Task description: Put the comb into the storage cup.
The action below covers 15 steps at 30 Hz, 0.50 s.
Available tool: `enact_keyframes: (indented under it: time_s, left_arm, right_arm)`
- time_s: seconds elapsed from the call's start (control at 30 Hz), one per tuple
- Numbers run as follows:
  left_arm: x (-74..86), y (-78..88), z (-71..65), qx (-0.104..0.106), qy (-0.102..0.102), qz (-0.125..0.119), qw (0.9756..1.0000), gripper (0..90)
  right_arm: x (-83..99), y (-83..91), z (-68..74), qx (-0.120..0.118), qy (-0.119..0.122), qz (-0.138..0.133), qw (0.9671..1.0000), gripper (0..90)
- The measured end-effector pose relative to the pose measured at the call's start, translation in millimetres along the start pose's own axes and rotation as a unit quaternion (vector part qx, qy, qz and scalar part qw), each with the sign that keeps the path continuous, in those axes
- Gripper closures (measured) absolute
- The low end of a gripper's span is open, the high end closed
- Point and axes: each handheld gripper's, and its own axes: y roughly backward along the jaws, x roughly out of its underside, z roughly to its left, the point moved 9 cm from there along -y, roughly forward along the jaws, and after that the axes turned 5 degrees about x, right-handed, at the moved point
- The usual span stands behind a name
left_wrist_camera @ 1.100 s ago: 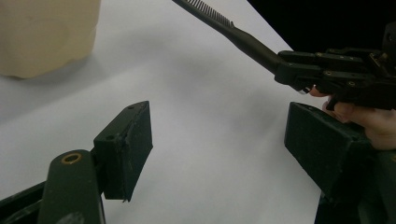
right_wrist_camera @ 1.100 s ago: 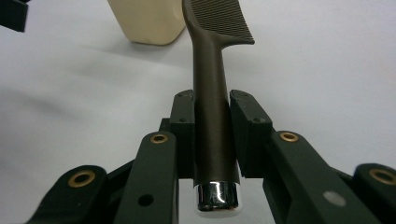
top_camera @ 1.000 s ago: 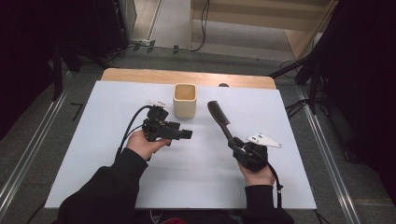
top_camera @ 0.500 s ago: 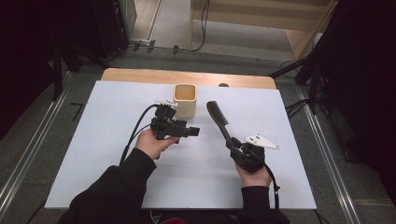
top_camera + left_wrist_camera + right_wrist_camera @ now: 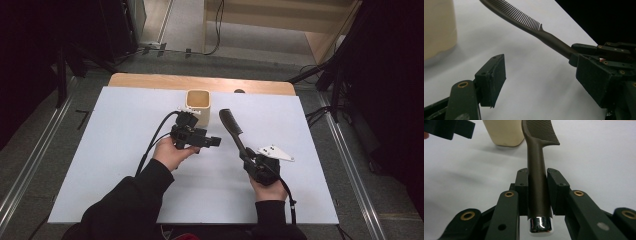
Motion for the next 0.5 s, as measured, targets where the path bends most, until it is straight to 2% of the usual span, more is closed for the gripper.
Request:
enact_keyframes:
  time_s: [0.2,0.5]
  left_arm:
    - [-2.6,-10.9,-5.7,0.001,-0.006,0.003,1.0,24.4]
    - [-7.6,-27.3,-10.6,0.01,0.009,-0.001,0.9999,24.4]
  right_arm:
    - [-1.2,0.9,0.3,0.001,-0.003,-0.003,1.0,70.3]
    - [-2.8,0.4,2.1,0.002,-0.004,-0.009,1.0,70.2]
